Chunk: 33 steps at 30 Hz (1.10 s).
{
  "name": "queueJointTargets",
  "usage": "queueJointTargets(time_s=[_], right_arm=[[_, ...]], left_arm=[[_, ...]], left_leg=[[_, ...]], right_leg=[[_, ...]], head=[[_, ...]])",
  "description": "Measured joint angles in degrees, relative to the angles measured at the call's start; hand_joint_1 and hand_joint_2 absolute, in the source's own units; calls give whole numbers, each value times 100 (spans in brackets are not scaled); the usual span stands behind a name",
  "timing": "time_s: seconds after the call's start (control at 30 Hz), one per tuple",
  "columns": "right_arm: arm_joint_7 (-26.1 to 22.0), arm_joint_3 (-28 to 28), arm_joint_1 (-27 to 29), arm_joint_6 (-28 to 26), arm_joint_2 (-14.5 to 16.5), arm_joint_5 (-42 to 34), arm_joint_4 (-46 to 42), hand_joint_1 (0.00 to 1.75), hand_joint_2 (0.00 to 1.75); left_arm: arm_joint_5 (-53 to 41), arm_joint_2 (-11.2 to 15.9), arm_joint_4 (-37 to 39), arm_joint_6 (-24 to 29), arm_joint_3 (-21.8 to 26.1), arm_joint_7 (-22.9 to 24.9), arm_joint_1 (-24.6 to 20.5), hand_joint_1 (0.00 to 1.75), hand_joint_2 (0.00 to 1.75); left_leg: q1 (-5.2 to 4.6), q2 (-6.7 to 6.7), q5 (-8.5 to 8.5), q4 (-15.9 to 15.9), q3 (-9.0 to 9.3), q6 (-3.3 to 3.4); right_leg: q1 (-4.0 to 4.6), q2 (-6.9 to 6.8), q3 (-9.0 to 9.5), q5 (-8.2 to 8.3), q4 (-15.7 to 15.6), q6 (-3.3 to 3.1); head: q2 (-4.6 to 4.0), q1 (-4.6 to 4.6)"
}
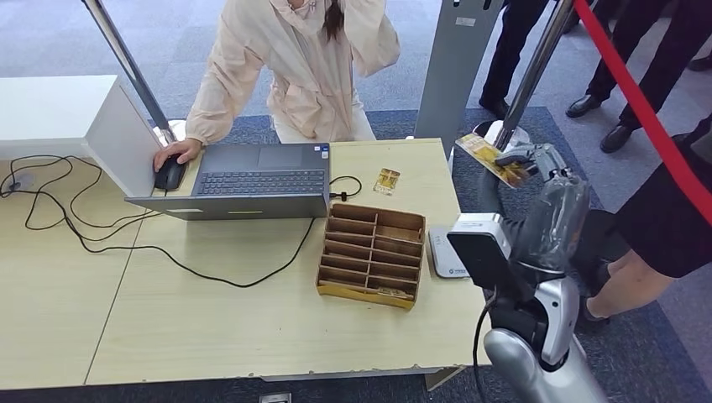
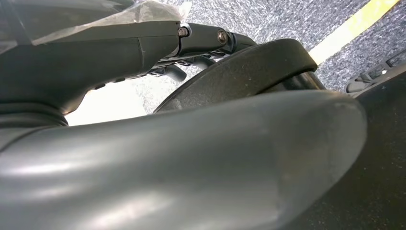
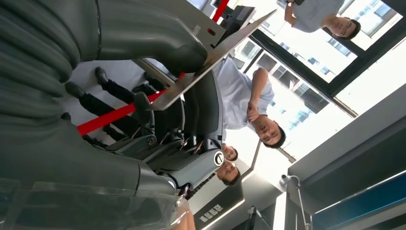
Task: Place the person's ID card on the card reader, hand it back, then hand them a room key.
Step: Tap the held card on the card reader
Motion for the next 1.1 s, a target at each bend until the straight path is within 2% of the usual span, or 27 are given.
queueJointTargets(time_s=[0.3,0.57,0.83,1.1], right_arm=[[-176,-485,381,2,62,-146,-78,135,175],[-226,-664,419,7,120,-541,207,136,175],[-174,-600,40,33,117,-1373,1061,135,175],[-82,-320,-499,122,115,-1702,2111,132,175]], left_arm=[[0,-10,0,39,61,10,-1,0,0],[-1,-17,0,49,68,10,-6,0,0],[-1,-17,0,30,68,10,-14,0,0],[-1,-17,0,-7,65,9,-22,0,0]], left_leg=[[0,0,0,0,0,0],[0,0,0,-1,-2,0],[0,0,0,-1,-3,0],[0,-1,1,-1,-5,0]], right_leg=[[0,0,0,0,0,0],[0,0,1,0,1,0],[0,0,2,0,2,0],[0,-2,2,0,4,0]], head=[[0,0],[0,0],[0,1],[0,0]])
